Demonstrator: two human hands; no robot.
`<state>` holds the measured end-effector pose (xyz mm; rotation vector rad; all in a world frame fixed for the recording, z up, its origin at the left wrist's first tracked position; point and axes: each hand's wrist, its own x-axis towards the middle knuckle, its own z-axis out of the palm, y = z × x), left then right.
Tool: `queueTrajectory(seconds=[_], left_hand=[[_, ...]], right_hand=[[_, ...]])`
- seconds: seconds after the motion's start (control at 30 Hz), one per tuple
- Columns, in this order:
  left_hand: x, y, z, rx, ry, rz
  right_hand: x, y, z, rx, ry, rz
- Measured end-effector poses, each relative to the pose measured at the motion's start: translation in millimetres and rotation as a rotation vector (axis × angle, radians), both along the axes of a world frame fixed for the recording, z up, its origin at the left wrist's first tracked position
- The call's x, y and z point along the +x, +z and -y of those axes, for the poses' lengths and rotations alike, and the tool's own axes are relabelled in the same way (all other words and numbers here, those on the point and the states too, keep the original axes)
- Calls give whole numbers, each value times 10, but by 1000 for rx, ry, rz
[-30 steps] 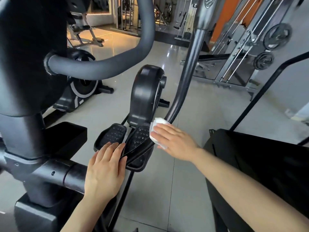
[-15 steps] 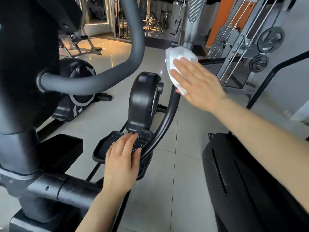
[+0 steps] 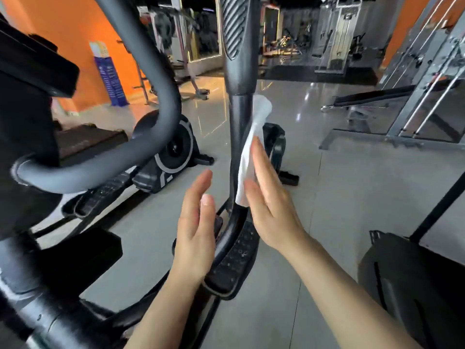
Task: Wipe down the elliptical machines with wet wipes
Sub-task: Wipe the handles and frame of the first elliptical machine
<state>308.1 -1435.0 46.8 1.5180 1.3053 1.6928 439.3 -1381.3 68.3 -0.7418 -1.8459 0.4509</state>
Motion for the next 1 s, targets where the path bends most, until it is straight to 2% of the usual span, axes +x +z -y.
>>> queueTrajectory(seconds=[0.2,0.33,0.43,0.53,0.63,0.7,0.8,0.93,1.0], left_hand=[[251,269,-65,38,157,107],[359,256,-44,-31,174,107],[431,192,25,-87,217,143],[464,92,117,-132,273,151],[517,0,211,-172,319,134],[550,-69,278,-187,337,121],[576,-142,368,-188,377,99],[552,-191,458,-178,445,56],[532,-260,500,-174,468,46]], right_hand=[[-163,446,-388,261,-226,-222],[-401,486,-316,121,-118,-377],[-420,337,-293,112,-114,-382],[-351,10,-273,133,-129,-304],[-253,-425,-189,68,-108,-201],[-215,-547,-132,33,-92,-203],[-258,-253,-115,17,-68,-317],[-345,407,-298,119,3,-436],[-369,405,-357,137,-17,-452]])
